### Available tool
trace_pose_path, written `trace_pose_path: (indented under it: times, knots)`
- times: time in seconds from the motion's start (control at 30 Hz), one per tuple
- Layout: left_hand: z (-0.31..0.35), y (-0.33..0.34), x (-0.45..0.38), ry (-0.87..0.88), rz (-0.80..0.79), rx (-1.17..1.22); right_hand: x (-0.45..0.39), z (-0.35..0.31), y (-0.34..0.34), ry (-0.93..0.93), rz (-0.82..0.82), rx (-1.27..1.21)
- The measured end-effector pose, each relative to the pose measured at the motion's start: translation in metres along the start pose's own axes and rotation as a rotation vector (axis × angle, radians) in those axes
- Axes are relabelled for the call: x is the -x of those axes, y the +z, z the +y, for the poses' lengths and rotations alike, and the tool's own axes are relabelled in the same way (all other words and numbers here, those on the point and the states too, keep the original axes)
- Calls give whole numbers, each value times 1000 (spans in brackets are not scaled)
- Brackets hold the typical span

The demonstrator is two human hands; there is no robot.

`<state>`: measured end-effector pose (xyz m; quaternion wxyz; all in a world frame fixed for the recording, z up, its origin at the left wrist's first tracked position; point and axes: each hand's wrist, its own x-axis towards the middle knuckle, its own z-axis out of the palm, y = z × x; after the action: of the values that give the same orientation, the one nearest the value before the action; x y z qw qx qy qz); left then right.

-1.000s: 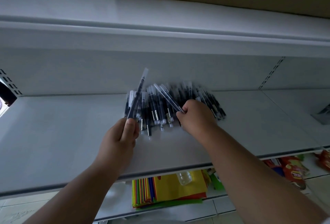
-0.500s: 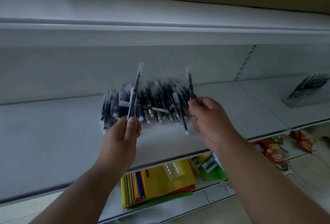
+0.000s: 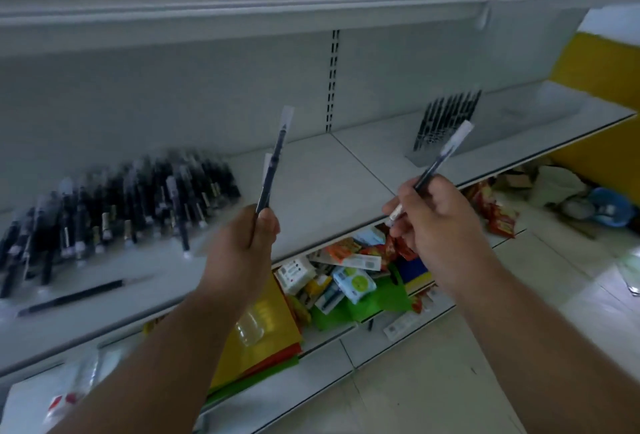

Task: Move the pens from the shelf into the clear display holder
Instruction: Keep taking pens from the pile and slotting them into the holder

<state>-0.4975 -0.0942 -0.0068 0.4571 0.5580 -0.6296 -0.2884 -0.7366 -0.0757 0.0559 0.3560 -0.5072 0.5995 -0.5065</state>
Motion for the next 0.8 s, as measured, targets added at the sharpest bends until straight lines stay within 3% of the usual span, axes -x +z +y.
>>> trace_pose_path:
  times: [0.07,0.33,0.8]
  knots:
    - [0,10,-9,-5,28,-83,-4,7,-30,1,-19,64]
    - [33,55,-11,-35,79,87,-25,14,-68,-61,-80,169]
    - [85,208,-55,-96,1,243,-107,41,-172,-225,56,244]
